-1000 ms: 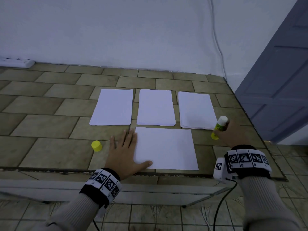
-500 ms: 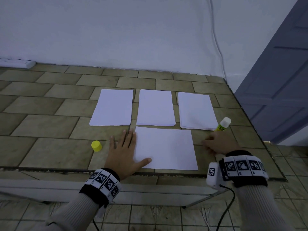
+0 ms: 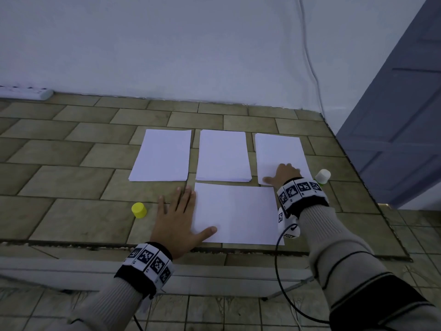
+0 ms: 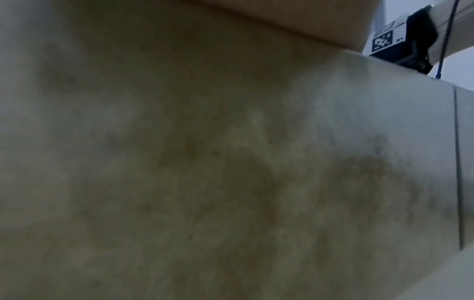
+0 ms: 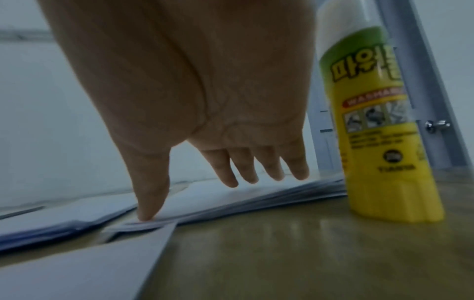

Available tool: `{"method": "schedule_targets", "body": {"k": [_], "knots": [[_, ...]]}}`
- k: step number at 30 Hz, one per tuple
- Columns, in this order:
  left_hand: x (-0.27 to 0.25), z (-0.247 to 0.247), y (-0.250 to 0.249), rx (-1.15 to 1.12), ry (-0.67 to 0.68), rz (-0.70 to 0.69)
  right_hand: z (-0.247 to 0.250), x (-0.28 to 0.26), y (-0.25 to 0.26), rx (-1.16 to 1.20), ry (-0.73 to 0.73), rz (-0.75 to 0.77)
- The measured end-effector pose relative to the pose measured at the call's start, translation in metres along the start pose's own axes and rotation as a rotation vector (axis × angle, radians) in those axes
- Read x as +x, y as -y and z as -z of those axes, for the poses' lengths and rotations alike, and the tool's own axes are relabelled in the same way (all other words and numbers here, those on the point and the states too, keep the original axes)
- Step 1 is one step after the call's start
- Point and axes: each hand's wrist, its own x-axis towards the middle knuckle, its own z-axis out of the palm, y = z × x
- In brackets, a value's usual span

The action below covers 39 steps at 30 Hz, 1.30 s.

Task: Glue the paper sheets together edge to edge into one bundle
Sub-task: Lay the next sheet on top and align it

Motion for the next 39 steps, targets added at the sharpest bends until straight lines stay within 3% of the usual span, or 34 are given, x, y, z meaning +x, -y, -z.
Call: {"method": "schedule_targets", "body": {"k": [9,16,21,24,27,29,33,36,39], "knots": [[0.0,0.0,0.0,-0.02,0.0,-0.009,-0.003,0.002,-0.006,0.032,-0.113,0.037],[0.001,0.004,0.001,-0.122,0.005,0.024,0.019,-0.017,-0.008,0.339,-0.331,0.165],[0.001,0.019,0.004,-0.643,-0.146,0.094,0.033,-0.065,-0.002,0.53,-0.364,0.448],[0.002,0.039,0.001,-1.048,-0.237,0.145,0.028,-0.093,-0.006,0.553,-0.293,0.605],[0.012,0.06,0.004,-1.444,-0.212,0.246,0.014,-0.109,-0.013,0.544,-0.195,0.702],[0.014,0.074,0.002,-1.558,-0.168,0.291,0.003,-0.114,-0.019,0.527,-0.164,0.733],[0.01,0.079,0.004,-1.527,-0.106,0.28,-0.017,-0.112,-0.029,0.523,-0.156,0.72],[0.009,0.069,0.012,-1.418,-0.043,0.195,-0.022,-0.109,-0.035,0.555,-0.167,0.732],[0.005,0.064,0.013,-1.36,-0.013,0.14,-0.021,-0.107,-0.04,0.646,-0.059,0.692]]}}
